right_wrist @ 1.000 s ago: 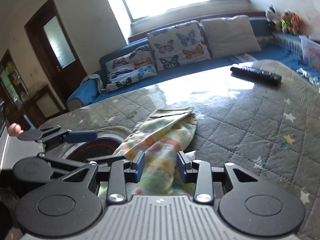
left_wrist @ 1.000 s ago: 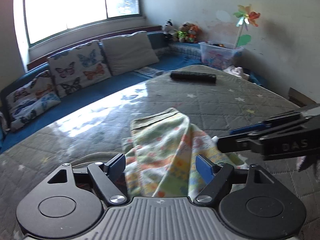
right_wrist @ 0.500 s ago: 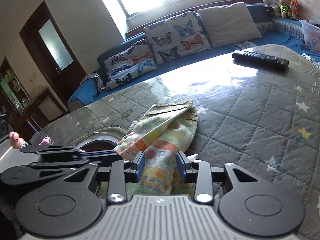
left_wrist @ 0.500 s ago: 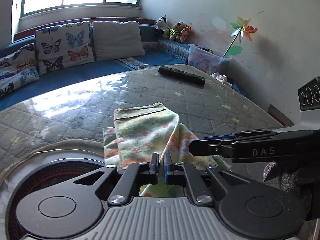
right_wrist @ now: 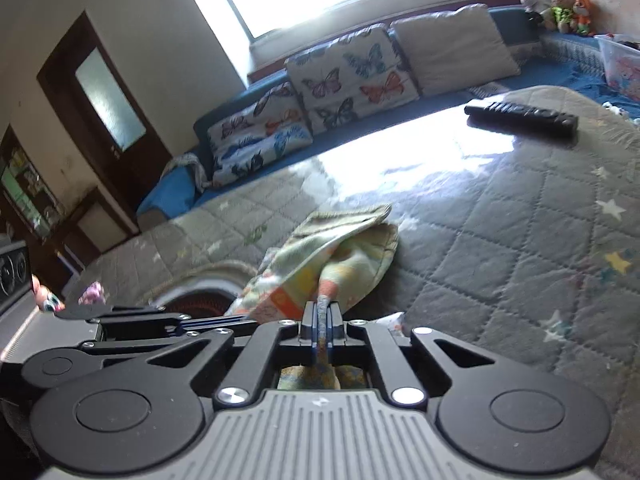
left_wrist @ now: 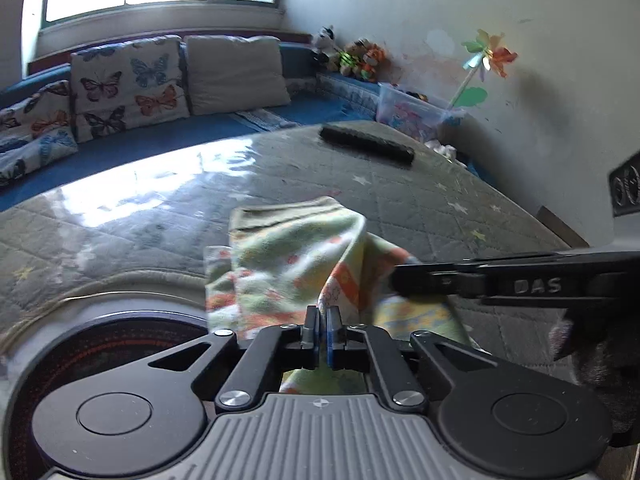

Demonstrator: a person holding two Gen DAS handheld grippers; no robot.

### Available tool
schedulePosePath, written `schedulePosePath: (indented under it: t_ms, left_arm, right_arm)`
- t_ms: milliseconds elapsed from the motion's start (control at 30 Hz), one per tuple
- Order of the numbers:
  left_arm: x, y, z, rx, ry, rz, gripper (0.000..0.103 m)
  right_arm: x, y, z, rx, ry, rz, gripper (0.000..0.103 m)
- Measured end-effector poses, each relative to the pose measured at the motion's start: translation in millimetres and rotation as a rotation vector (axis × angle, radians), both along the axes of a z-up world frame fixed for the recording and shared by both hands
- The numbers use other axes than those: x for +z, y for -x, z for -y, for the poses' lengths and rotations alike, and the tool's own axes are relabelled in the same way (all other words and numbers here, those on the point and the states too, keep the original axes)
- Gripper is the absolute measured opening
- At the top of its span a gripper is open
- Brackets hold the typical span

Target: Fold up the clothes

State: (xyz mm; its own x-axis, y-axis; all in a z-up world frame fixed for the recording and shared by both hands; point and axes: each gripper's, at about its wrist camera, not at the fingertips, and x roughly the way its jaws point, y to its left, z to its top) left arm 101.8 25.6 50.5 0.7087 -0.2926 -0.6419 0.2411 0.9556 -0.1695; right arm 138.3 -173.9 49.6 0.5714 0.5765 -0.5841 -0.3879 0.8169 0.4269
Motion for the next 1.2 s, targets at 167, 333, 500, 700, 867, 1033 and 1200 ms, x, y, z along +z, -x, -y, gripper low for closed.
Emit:
schedulePosePath:
  t_ms: [167, 333, 500, 700, 867, 1033, 1200]
  left_arm:
    - [20, 32, -30, 0.124, -0.007, 0.075, 0.002]
    - [32, 76, -66, 0.279, -0.016, 0.120, 0.002]
    - [29, 130, -100, 0.428, -0.029, 0.128, 0.002]
    - [16, 207, -127, 0.599, 0.011, 0.107, 0.002]
    - [12, 244, -128, 0.647, -0.002, 0.073, 0.002]
    - [9, 278, -126, 0.684, -0.023, 0.036, 0.002]
    - [16, 289, -125, 0.697, -0.041, 0.045, 0.007]
  right_arm:
    - [21, 25, 21, -0.042, -0.038, 0.066, 0.003]
    - [39, 64, 60, -0.110, -0.073, 0.129, 0.003]
    - [38, 104, 101, -0.186, -0.056, 0.132, 0.003]
    - [15, 140, 145, -0.293, -0.038, 0.074, 0.003]
    - [-15, 159, 165, -0.353, 0.038, -0.031, 0.006]
    - [-9, 171, 175, -0.423, 0.127, 0.014, 0.010]
    - [18, 157, 151, -0.370, 0.177, 0.119, 0.038]
